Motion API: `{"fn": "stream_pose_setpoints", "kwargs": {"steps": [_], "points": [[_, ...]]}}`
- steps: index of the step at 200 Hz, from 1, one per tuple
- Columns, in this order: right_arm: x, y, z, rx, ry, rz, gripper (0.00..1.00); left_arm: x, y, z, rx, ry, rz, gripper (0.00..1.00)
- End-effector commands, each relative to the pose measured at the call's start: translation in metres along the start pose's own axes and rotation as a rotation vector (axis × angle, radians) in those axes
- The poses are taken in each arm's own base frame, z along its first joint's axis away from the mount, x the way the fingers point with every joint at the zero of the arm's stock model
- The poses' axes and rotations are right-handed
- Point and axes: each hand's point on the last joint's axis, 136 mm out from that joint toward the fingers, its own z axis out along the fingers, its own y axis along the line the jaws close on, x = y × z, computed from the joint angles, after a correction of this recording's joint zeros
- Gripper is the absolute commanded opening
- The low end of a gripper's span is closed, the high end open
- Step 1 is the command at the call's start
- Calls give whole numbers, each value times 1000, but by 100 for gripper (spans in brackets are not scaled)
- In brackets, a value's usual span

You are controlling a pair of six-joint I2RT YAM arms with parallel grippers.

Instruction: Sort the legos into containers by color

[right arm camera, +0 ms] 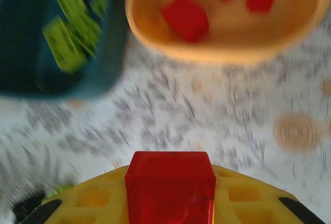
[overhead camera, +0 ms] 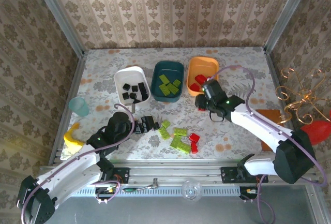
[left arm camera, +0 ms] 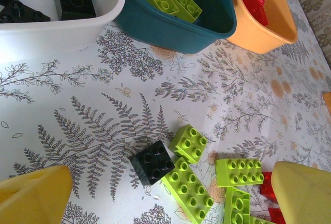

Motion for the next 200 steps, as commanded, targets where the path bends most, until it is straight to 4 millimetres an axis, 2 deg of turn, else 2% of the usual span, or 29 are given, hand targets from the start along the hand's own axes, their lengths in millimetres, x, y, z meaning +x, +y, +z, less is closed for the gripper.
{"fn": "stream_pose_setpoints", "kwargs": {"steps": [1, 4, 29, 46, 59, 75, 102, 112, 130, 140, 172, 200], "points": [[-48, 7, 5, 25, -116, -15, 26, 5, 2, 0, -7, 13, -11, 100], [-50, 6, 13, 41, -109, -16, 26, 4, 2, -1, -7, 13, -12, 100], [-88, 3, 42, 104, -141, -7, 26, 5, 0, -3, 2, 17, -15, 100], [-102, -6, 69, 165, -126, -6, 25, 5, 0, -5, 3, 16, -16, 100], [-106, -11, 89, 190, -92, 5, 25, 7, 2, -7, -4, 22, -15, 100], [-111, -8, 108, 187, -71, 1, 25, 9, 3, -8, -6, 29, -18, 100], [-114, -1, 126, 180, -45, -11, 31, 13, 5, -8, -5, 39, -24, 100], [-113, -1, 127, 188, -33, -11, 38, 14, 4, -7, -1, 43, -24, 100], [-114, 1, 122, 173, -35, -11, 60, 14, 4, -6, -2, 46, -18, 100], [-117, 3, 115, 161, -48, -10, 66, 14, 5, -6, -8, 49, -10, 100], [-119, 13, 82, 118, -106, -25, 71, 11, 3, -3, -38, 84, 39, 98], [-101, 26, 57, 63, -123, -41, 71, 15, 6, 9, -103, 162, 87, 88]]}}
